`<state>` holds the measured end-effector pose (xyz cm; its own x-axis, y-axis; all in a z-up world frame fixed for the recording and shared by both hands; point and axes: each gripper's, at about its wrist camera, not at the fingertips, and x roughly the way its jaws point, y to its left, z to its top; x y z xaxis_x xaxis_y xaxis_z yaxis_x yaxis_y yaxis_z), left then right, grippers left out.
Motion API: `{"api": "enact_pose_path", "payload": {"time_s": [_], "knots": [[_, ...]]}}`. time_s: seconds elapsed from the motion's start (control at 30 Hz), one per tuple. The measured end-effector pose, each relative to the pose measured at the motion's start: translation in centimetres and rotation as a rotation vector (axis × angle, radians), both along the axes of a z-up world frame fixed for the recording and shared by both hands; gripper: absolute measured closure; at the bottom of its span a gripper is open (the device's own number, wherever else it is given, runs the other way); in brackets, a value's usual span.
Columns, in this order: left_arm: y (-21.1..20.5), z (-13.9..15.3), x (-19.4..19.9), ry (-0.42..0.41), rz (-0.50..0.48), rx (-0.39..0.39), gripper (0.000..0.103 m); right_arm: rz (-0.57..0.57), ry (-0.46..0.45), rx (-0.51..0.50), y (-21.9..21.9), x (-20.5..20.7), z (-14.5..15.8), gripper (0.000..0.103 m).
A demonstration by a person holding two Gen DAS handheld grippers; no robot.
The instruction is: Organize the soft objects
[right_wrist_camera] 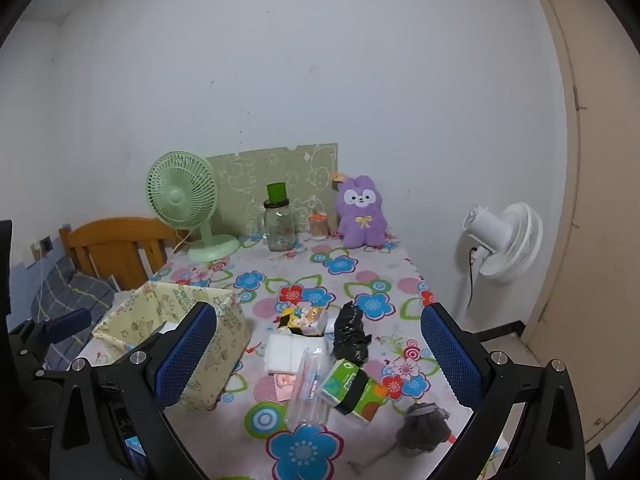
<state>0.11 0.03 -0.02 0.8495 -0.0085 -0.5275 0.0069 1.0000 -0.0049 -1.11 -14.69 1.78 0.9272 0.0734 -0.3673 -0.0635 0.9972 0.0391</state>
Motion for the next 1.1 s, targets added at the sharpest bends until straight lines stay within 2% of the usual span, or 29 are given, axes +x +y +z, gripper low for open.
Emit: {"api": "enact_pose_path", "payload": {"time_s": [0.13,0.23,0.4,0.73,0.87,1.1], "knots": [[0.4,0.2,0.1,0.006,-0.002,-0.009,0.000,0.000,-0.031,-0.029,0.3,-0.3,-0.1,0.000],[0.8,0.4,0.0,-0.017,-0.003,-0.008,0.000,-0.020,0.007,-0.005,0.0,-0.2,0.2,0.000],[0.6,0.5,-0.6,-0.030,-0.013,-0.007,0.000,-0.008,0.010,0.014,-0.3,-0.1,-0.1,0.000],[-0.4,0.0,0.0,0.001,-0.018,-0.011,0.000,-0.009,0.027,0.018,-0.2,0.1,-0.4,0.000],[-0.8,-0.1,0.0,-0.005,-0.007,0.015,0.000,-0.015,0.033,0.014,-0.2,0.2,-0.5,0.000],[-0.8,-0.1,0.0,-0.008,-0.021,0.001,0.000,-0.026,0.037,0.007,-0.2,0.2,-0.6,0.000]]}}
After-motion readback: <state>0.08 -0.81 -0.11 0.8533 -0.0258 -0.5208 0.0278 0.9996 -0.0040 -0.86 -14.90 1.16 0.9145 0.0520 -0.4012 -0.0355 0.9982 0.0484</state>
